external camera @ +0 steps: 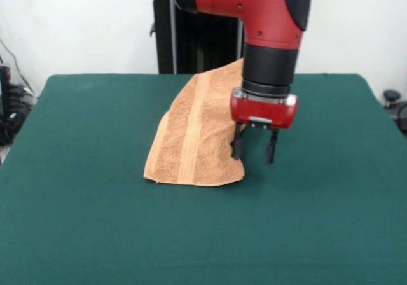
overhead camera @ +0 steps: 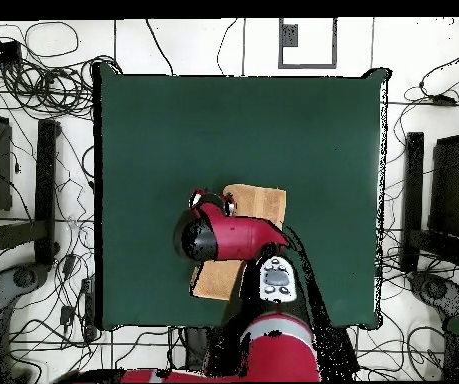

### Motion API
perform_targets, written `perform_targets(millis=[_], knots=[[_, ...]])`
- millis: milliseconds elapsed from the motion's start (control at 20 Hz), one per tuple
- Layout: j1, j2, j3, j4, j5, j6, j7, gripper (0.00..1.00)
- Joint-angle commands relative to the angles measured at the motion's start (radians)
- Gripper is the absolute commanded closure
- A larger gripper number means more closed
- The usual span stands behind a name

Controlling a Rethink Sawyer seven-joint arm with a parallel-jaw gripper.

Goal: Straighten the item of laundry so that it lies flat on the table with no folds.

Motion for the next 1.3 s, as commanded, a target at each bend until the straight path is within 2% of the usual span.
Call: perform_targets(millis=[50,350,650,950,1300], knots=[[0.066,0.064,-0.03,0.001,0.071,0.002,0.194,0.0],[0.075,-0.018,-0.104,-0.01,0.024,0.079,0.114,0.0],[0.125,-0.09,-0.188,-0.032,0.004,0.156,0.072,0.0],[0.143,-0.074,-0.202,-0.039,0.012,0.145,0.093,0.0],[0.125,-0.054,-0.183,-0.041,0.012,0.115,0.094,0.0]])
